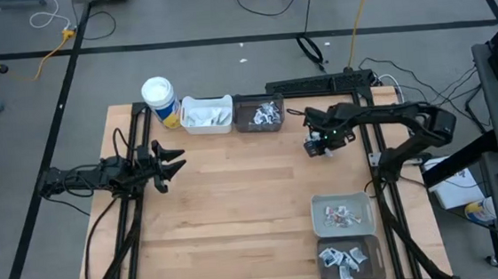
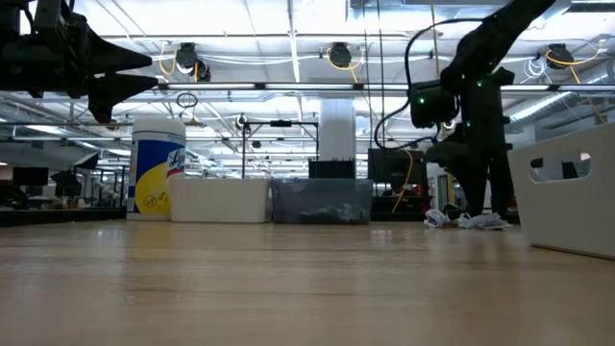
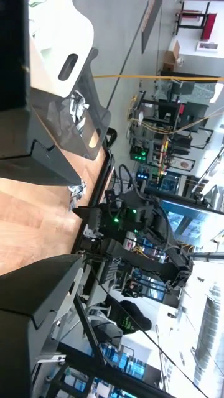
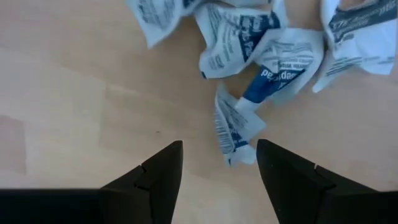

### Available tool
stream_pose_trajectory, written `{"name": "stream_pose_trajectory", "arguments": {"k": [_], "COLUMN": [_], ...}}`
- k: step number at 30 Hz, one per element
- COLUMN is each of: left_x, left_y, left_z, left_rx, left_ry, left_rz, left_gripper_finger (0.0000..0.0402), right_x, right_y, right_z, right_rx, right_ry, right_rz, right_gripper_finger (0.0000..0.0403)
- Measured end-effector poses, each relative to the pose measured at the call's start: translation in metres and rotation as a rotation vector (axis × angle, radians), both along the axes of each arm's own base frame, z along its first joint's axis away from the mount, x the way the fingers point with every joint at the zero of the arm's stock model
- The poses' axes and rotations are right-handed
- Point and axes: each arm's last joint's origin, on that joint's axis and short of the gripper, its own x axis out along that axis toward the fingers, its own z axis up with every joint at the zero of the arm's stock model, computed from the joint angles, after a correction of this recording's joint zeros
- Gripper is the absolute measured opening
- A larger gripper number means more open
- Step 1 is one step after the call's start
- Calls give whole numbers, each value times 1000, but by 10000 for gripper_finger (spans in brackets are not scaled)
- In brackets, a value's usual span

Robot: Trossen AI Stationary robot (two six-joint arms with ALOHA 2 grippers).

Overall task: Pick & Place First Aid Supplies
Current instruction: Put the blue alcohol pad into the bottom black bin

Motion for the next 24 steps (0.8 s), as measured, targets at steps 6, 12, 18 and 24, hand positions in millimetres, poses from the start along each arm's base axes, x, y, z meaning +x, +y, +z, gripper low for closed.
{"name": "stream_pose_trajectory", "arguments": {"k": [6,12,18,24], "left_x": [0,0,0,0], "left_y": [0,0,0,0], "left_z": [0,0,0,0], "left_rx": [0,0,0,0], "left_ry": [0,0,0,0], "left_rz": [0,0,0,0], "left_gripper_finger": [196,196,196,196], "right_x": [0,-2,-6,-4], "right_y": [-7,-8,-5,-6], "right_z": [-12,-13,-13,-12], "right_rx": [45,69,92,83], "right_ry": [-21,-16,20,12], "right_rz": [0,4,16,19], "right_gripper_finger": [182,103,8,3]}}
